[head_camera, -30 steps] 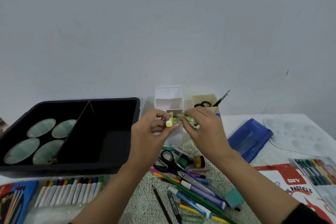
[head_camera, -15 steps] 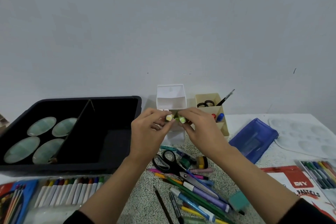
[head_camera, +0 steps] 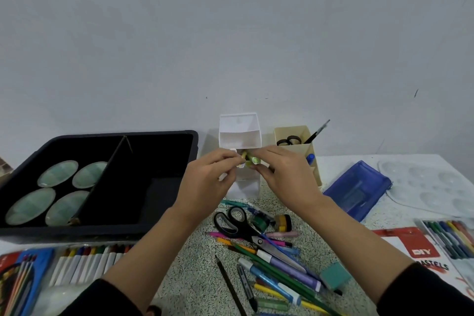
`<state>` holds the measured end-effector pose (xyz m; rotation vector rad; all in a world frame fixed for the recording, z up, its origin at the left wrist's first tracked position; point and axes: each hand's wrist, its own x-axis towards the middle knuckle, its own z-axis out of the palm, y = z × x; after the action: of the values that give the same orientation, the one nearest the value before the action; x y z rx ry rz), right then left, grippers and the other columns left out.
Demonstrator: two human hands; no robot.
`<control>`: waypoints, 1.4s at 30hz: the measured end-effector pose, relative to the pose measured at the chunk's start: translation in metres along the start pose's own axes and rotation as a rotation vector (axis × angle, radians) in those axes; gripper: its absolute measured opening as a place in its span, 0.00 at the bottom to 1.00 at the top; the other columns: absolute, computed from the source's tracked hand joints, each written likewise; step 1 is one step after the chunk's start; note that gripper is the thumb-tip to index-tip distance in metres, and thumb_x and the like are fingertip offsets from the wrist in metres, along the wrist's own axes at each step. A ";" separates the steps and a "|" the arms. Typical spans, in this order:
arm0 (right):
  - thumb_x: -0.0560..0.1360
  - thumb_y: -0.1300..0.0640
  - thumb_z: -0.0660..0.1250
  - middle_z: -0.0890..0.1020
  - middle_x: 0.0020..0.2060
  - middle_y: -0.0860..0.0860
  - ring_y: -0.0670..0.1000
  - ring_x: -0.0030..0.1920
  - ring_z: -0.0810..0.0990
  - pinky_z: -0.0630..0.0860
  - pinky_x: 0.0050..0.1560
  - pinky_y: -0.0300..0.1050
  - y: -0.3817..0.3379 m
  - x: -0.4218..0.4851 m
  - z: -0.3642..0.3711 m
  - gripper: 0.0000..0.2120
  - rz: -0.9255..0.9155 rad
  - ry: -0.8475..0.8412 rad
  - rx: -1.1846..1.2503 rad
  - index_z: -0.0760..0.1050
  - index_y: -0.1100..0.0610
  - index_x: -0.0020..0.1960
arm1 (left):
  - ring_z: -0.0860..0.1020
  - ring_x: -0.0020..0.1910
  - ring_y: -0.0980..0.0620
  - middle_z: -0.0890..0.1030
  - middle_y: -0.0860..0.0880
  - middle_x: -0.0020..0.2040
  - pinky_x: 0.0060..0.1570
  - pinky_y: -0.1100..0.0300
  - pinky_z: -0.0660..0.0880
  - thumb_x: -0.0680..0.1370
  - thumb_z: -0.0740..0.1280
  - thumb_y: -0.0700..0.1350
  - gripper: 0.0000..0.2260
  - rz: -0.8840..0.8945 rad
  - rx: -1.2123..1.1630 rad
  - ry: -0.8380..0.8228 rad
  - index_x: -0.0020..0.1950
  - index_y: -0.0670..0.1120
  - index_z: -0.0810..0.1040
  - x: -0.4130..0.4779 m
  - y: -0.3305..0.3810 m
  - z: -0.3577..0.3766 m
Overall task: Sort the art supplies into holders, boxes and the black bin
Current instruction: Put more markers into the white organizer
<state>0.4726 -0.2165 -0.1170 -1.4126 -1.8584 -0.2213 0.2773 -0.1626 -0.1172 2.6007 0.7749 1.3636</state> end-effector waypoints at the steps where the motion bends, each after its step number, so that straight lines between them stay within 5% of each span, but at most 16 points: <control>1: 0.75 0.59 0.75 0.85 0.46 0.48 0.48 0.35 0.80 0.78 0.34 0.49 -0.001 0.001 -0.001 0.10 -0.005 0.000 -0.010 0.83 0.55 0.56 | 0.81 0.42 0.55 0.83 0.51 0.51 0.43 0.64 0.78 0.76 0.73 0.34 0.10 0.011 0.018 -0.017 0.55 0.43 0.86 0.002 -0.001 0.000; 9: 0.76 0.57 0.71 0.85 0.38 0.50 0.55 0.31 0.80 0.76 0.29 0.51 -0.007 0.006 0.007 0.07 0.043 -0.035 -0.124 0.80 0.55 0.54 | 0.77 0.37 0.57 0.82 0.53 0.48 0.42 0.56 0.80 0.76 0.75 0.39 0.16 0.017 0.009 0.019 0.64 0.44 0.82 0.000 0.000 0.004; 13: 0.75 0.57 0.72 0.85 0.38 0.49 0.54 0.31 0.80 0.76 0.29 0.50 -0.009 0.005 0.008 0.10 0.046 -0.016 -0.121 0.81 0.53 0.56 | 0.78 0.37 0.58 0.78 0.59 0.43 0.40 0.55 0.80 0.75 0.77 0.41 0.14 -0.019 0.028 0.062 0.59 0.44 0.82 -0.002 0.000 0.006; 17: 0.76 0.58 0.73 0.85 0.39 0.49 0.53 0.30 0.79 0.76 0.27 0.50 -0.011 0.004 0.005 0.12 0.014 0.016 -0.112 0.81 0.52 0.58 | 0.68 0.39 0.63 0.83 0.53 0.44 0.39 0.61 0.78 0.76 0.77 0.43 0.11 0.017 0.105 0.096 0.57 0.44 0.83 -0.001 -0.001 0.009; 24: 0.74 0.59 0.74 0.85 0.41 0.48 0.50 0.28 0.77 0.75 0.26 0.49 -0.012 -0.001 -0.003 0.13 0.005 0.029 -0.132 0.81 0.52 0.58 | 0.79 0.38 0.52 0.83 0.54 0.43 0.37 0.52 0.73 0.78 0.74 0.46 0.11 0.090 0.257 0.038 0.58 0.48 0.79 0.004 -0.002 0.016; 33: 0.74 0.58 0.75 0.85 0.43 0.46 0.46 0.30 0.77 0.74 0.28 0.43 -0.011 -0.005 -0.007 0.10 0.022 0.061 -0.130 0.83 0.53 0.55 | 0.77 0.35 0.50 0.82 0.53 0.42 0.35 0.52 0.68 0.78 0.69 0.35 0.08 0.122 0.284 -0.031 0.53 0.46 0.80 0.014 -0.001 0.012; 38: 0.75 0.58 0.74 0.85 0.42 0.47 0.47 0.30 0.77 0.76 0.29 0.47 -0.010 -0.002 -0.002 0.10 0.051 0.068 -0.081 0.83 0.53 0.56 | 0.74 0.46 0.55 0.73 0.49 0.53 0.47 0.61 0.75 0.75 0.75 0.42 0.09 -0.145 0.061 0.156 0.54 0.45 0.81 0.001 0.004 0.006; 42: 0.75 0.58 0.73 0.86 0.41 0.49 0.52 0.32 0.81 0.77 0.30 0.48 -0.013 0.004 0.004 0.11 0.054 0.020 -0.096 0.82 0.52 0.58 | 0.72 0.64 0.51 0.69 0.54 0.65 0.61 0.48 0.76 0.76 0.74 0.54 0.26 -0.450 -0.165 0.058 0.72 0.55 0.71 -0.001 -0.004 0.003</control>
<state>0.4593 -0.2160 -0.1133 -1.5179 -1.8122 -0.3002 0.2780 -0.1593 -0.1209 2.0994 1.1183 1.3016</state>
